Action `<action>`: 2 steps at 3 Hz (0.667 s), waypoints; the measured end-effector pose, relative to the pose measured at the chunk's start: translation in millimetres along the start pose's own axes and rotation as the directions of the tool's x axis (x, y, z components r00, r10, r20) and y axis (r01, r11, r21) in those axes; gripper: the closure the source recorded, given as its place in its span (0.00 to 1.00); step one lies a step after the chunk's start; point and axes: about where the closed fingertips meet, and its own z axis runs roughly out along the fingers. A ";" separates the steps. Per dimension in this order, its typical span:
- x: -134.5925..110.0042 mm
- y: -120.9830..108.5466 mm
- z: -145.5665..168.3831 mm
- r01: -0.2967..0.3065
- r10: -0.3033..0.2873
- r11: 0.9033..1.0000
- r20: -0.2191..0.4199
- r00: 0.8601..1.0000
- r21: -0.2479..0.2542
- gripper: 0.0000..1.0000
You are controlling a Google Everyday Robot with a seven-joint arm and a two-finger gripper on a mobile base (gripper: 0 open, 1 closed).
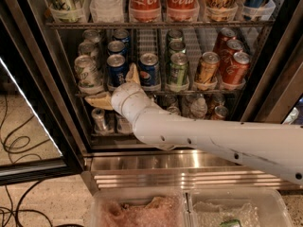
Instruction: Pick pepsi can from middle shelf of fridge
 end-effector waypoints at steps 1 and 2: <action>-2.7 -3.9 7.0 0.000 0.000 1.000 0.011 1.000 0.015 0.00; -2.7 -8.6 11.8 -0.005 0.004 0.999 0.010 1.000 0.035 0.00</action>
Offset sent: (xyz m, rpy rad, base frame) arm 0.0172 -0.0015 0.0018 0.0159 -0.0116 -0.0358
